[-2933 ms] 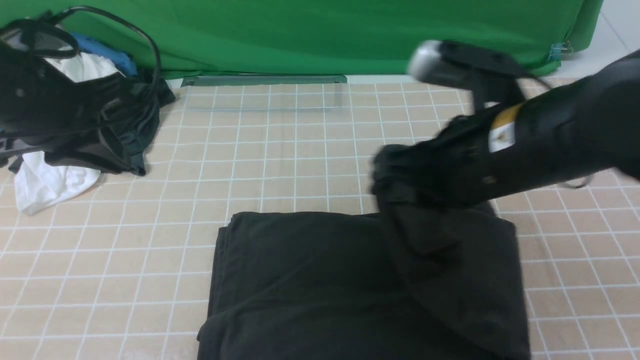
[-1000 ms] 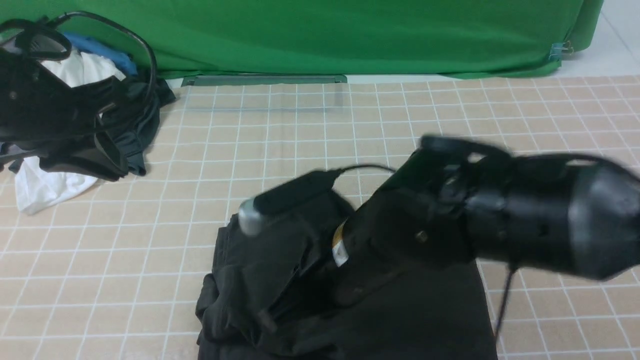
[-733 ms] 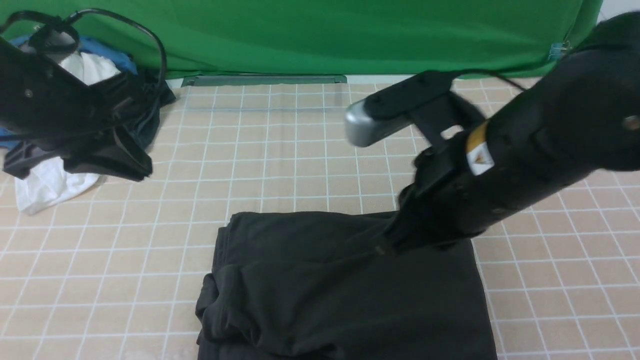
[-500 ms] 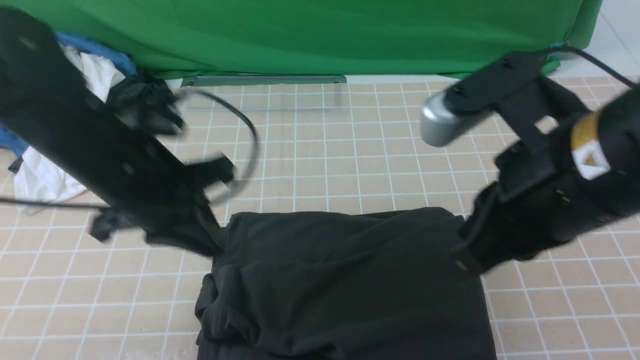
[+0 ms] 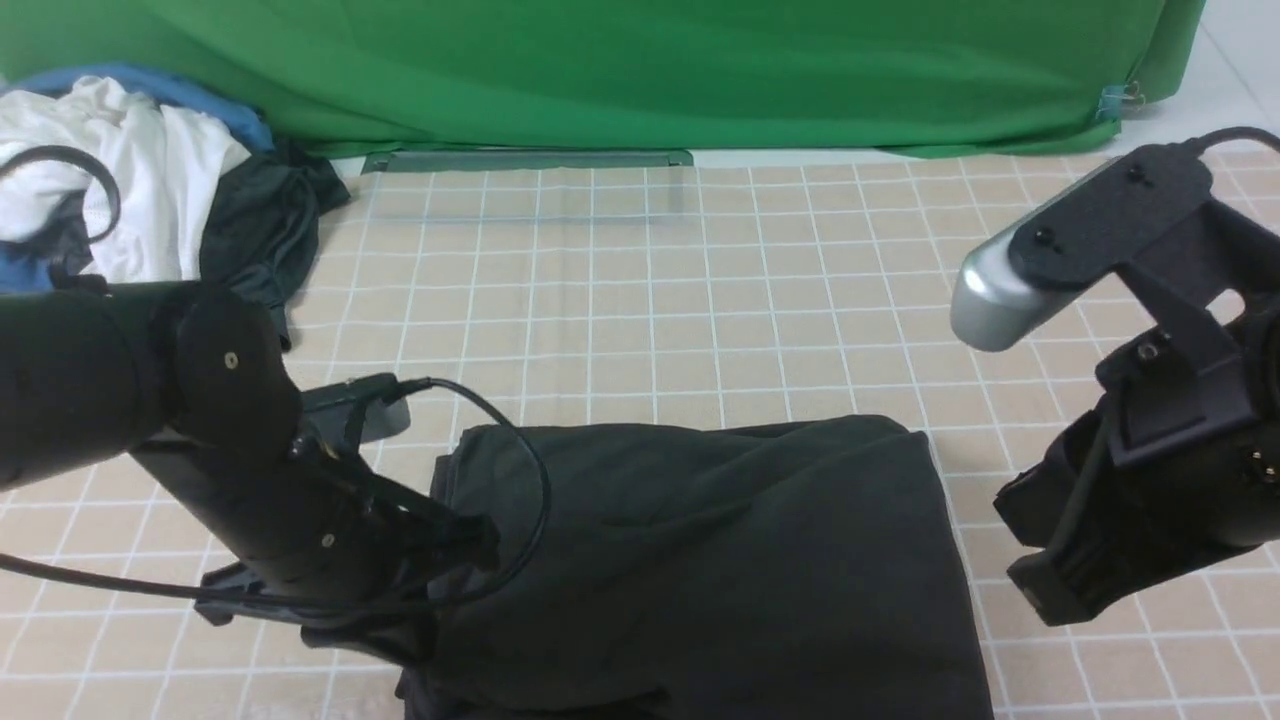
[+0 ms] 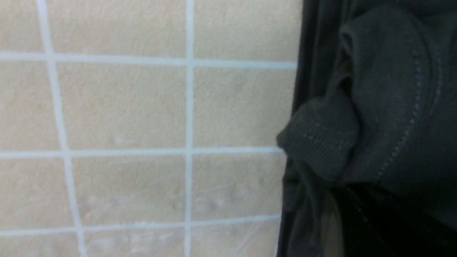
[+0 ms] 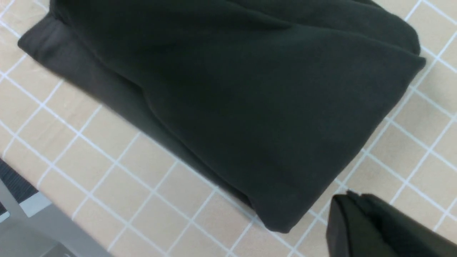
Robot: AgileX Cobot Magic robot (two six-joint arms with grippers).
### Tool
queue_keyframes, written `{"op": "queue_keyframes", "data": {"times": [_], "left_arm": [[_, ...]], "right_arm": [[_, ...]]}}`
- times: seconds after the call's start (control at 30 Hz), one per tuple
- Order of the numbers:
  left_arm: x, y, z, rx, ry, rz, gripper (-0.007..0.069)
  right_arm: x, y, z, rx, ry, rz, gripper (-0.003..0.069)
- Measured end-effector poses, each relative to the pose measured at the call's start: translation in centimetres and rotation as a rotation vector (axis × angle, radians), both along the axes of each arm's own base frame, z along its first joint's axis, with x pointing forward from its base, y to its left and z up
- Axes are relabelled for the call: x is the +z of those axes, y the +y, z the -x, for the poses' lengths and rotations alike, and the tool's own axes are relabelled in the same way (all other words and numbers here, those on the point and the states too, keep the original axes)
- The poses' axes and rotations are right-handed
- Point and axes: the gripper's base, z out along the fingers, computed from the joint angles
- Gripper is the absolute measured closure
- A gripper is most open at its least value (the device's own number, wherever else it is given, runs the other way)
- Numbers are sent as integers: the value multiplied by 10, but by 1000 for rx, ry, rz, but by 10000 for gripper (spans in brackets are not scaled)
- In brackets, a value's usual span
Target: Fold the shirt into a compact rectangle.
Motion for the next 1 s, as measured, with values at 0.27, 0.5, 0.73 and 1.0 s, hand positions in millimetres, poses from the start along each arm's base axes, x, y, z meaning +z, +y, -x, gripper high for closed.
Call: {"op": "queue_keyframes", "data": {"times": [0.27,0.5,0.73,1.0], "left_arm": [[64,0,-10,-22,-46,-28,606],[126,2,-12,20,-255,29,606],[131,2,-11,25,-283,37,606],[131,2,-11,25,-285,38,606]], "right_arm": [[28,-38,31,2,-111,25,628],[68,-111,101,-28,-420,-163,628],[50,-169,164,-29,-770,-465,628],[2,-154,155,22,-932,-600,628]]}}
